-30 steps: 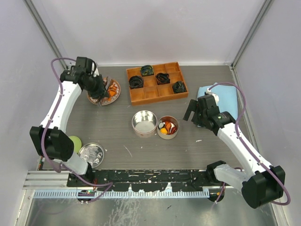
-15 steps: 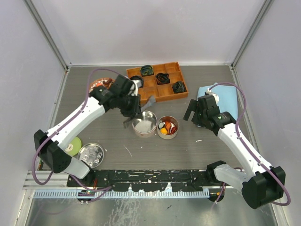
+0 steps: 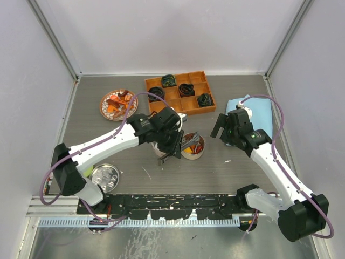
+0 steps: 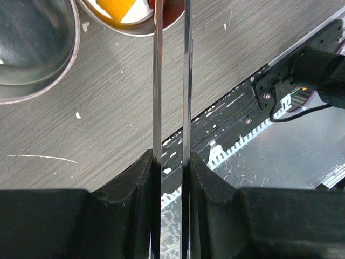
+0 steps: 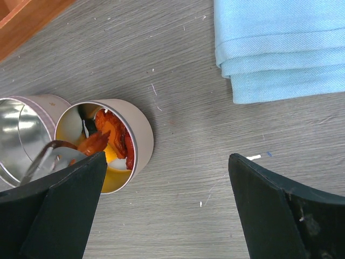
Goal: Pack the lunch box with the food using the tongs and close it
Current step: Place the fake food in the packing box.
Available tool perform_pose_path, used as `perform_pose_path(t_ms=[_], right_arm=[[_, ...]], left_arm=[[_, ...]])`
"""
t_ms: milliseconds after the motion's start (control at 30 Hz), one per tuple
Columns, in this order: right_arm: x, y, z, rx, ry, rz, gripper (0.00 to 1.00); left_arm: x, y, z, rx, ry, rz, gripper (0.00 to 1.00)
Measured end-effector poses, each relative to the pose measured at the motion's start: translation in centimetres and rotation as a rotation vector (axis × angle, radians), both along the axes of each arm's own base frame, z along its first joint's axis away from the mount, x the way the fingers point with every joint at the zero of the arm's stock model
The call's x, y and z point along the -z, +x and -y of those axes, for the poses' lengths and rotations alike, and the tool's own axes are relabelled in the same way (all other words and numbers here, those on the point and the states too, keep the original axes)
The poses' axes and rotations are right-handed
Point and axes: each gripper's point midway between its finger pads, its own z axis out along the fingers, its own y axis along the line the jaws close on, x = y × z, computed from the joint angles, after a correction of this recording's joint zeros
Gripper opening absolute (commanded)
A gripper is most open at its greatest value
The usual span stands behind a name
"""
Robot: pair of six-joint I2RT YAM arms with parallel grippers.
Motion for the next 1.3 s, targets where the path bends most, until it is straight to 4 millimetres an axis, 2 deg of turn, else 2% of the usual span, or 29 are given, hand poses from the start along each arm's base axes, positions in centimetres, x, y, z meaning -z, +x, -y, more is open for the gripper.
perform_pose_path(t_ms=[200,400,533,667,767,967,1100,1300], right_arm=[[0.0,0.0,0.0,0.004,0.004,0.0,1.0],[0.0,0.0,-0.1,0.007,0.008,-0.001,1.0],[0.0,0.0,-0.1,0.008,0.008,-0.001,1.0],[0.0,0.0,0.0,0.008,0.007,-0.001,1.0],[0.0,0.0,0.0,0.008,0.007,-0.001,1.0],[0.0,0.0,-0.1,0.007,0.008,-0.001,1.0],[0.0,0.0,-0.1,0.007,0.008,-0.001,1.0],[0.0,0.0,-0.1,0.007,0.009,-0.001,1.0]], left_arm=[[1.7,-0.7,0.0,-0.005,0.035,-0.027,0.24],[2.4,-0.6,0.5,-0.018,0.017,-0.031,0.27],[3.0,-0.8,1.2,-0.008,0.013,-0.039,0.35],[3.9,-1.4,0.8,-0.002,0.037,-0.056,0.5],[4.1,-1.5,0.6,0.003,0.045,-0.058,0.5],[3.6,-1.5,0.5,0.007,0.048,-0.052,0.47],[2.3,-1.1,0.5,0.004,0.03,-0.024,0.43],[0.1,-0.3,-0.4,-0.015,0.002,0.032,0.42]])
